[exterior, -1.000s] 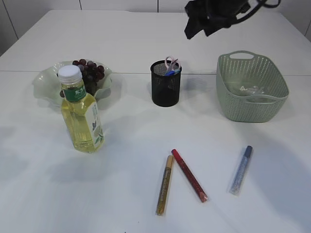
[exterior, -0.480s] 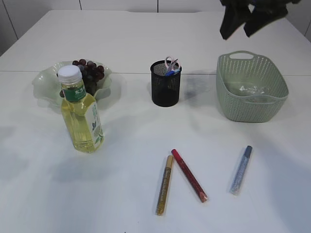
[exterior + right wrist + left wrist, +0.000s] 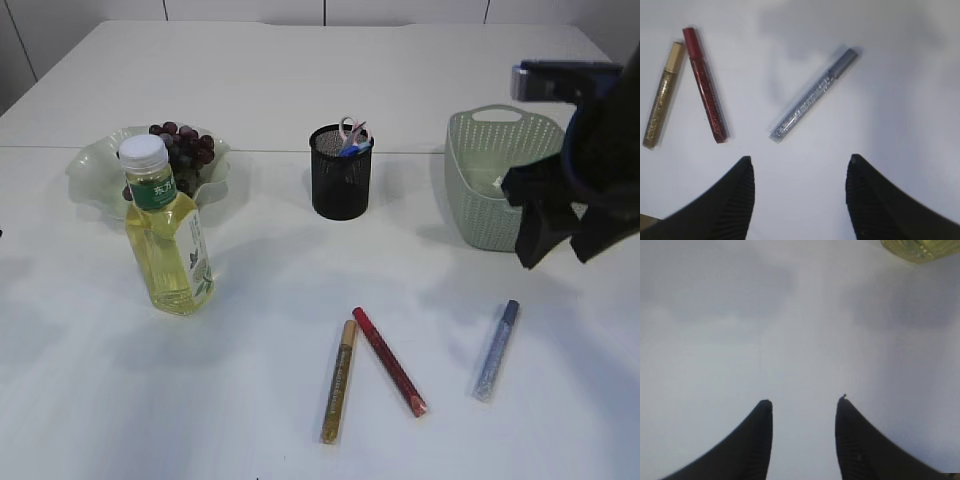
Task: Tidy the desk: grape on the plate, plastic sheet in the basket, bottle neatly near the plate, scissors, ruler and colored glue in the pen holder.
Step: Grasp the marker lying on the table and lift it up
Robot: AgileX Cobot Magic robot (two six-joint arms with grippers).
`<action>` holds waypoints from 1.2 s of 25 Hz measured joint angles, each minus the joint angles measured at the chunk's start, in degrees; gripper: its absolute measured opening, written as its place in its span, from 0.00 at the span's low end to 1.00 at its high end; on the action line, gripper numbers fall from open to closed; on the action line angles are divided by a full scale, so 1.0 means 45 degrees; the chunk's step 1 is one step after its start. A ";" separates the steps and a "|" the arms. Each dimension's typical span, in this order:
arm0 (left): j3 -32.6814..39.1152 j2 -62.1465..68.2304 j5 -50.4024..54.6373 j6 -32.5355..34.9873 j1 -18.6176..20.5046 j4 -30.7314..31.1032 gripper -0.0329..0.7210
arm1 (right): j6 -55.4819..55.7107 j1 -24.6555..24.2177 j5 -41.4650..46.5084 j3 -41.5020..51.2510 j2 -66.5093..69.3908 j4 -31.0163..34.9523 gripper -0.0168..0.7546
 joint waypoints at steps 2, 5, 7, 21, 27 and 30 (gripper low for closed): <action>0.0000 0.0000 -0.0105 0.0000 0.0000 -0.0019 0.45 | 0.0661 0.0000 -0.0510 0.0847 -0.0053 0.0054 0.62; 0.0000 0.0000 -0.0248 0.0000 0.0000 -0.0019 0.45 | 0.2133 0.0000 -0.1132 0.1400 -0.0053 0.0080 0.62; 0.0000 0.0000 -0.0299 0.0000 0.0000 -0.0019 0.45 | 0.2994 0.0000 -0.1536 0.1431 -0.0053 0.0104 0.62; 0.0000 0.0000 -0.0478 0.0000 0.0000 -0.0048 0.45 | 0.5752 0.0000 -0.3228 0.1431 0.2412 -0.0003 0.62; 0.0000 0.0000 -0.0478 0.0000 0.0000 -0.0048 0.45 | 0.5920 0.0000 -0.3334 0.1431 0.3579 -0.0003 0.62; 0.0000 0.0000 -0.0478 0.0000 0.0000 -0.0048 0.45 | 0.6200 0.0000 -0.3441 0.1431 0.3893 -0.0003 0.62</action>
